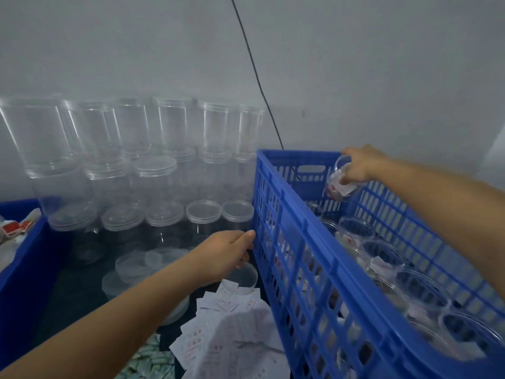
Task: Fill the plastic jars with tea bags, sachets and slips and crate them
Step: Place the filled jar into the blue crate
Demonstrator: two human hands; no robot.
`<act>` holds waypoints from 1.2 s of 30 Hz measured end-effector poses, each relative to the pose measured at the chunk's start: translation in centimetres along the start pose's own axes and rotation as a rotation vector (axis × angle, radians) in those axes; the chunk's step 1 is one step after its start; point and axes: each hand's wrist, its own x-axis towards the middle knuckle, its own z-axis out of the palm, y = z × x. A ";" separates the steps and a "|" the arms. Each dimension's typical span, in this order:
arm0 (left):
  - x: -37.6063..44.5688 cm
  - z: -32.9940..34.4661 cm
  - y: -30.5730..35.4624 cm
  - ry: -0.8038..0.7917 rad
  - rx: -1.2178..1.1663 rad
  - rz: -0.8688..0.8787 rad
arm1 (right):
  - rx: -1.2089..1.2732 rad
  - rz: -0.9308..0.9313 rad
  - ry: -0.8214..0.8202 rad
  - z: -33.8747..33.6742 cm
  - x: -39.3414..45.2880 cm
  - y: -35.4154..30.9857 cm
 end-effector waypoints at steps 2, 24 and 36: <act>0.6 -0.4 0.0 0.010 -0.017 -0.008 | -0.045 0.017 -0.051 1.5 1.1 -0.1; -0.5 -2.5 0.1 0.008 0.259 0.028 | -0.284 -0.115 -0.454 3.3 1.8 -2.6; -11.6 -6.2 -3.4 0.022 0.454 -0.043 | 0.060 -0.599 0.001 -8.5 -8.9 -20.0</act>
